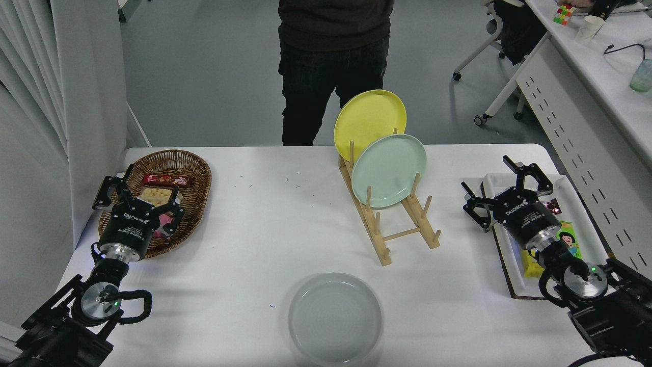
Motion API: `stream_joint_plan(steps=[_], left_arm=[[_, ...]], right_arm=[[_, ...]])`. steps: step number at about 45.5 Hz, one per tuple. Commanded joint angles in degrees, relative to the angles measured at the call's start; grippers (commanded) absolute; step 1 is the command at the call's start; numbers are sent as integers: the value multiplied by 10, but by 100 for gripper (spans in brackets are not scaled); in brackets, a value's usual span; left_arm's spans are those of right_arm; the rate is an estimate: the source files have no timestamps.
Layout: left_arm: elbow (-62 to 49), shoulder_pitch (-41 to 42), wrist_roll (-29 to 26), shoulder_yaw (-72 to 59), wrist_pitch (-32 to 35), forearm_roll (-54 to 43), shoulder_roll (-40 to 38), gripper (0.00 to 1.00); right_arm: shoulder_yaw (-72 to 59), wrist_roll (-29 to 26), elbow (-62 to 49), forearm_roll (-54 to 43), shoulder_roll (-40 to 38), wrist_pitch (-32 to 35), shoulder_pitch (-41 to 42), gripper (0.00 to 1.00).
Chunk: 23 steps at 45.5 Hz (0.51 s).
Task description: Place the plate on the table
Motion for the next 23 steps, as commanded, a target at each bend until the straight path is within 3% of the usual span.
stream_joint_plan(steps=[1,23], left_arm=[[0,0,1,0,0,0,0,98],[0,0,0,0,0,0,0,98]], right_arm=[[-5,1,-11,0,-4,-2,-8,100],[5,0,-45,1,-10,-9,0,100]])
